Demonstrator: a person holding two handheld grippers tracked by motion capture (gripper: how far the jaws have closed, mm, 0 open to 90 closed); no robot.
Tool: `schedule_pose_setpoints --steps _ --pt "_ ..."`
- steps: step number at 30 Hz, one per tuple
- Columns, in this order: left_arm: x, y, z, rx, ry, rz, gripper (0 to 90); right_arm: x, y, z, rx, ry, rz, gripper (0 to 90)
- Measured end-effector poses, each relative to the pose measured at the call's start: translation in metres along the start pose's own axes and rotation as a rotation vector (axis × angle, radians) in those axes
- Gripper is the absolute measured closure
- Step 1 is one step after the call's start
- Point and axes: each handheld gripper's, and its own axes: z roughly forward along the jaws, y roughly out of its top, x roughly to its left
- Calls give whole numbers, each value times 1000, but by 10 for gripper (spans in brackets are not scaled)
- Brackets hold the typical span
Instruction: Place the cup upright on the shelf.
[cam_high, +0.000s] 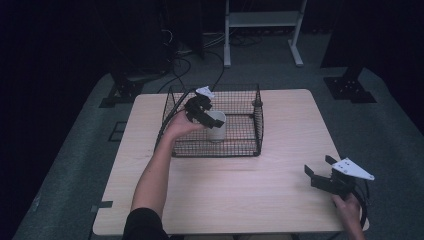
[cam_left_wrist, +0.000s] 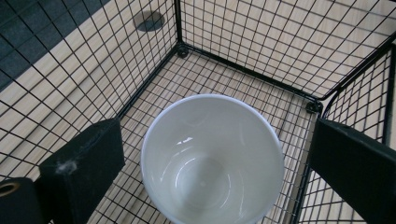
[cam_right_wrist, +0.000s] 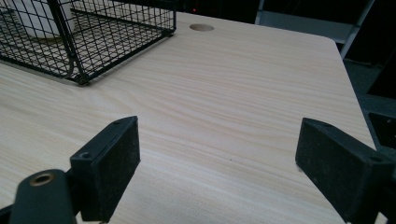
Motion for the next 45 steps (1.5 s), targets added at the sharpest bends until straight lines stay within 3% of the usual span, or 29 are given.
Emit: schedule_pose_setpoints --steps 19,33,45 --pt "-23 -7 -43 -73 79 20 28 0 0 0 1 2 0 131" --pt "-42 -22 -64 -141 107 5 29 0 0 0 2 1 2 130" --pt "-66 -31 -78 -185 120 26 30 0 0 0 2 0 0 130"
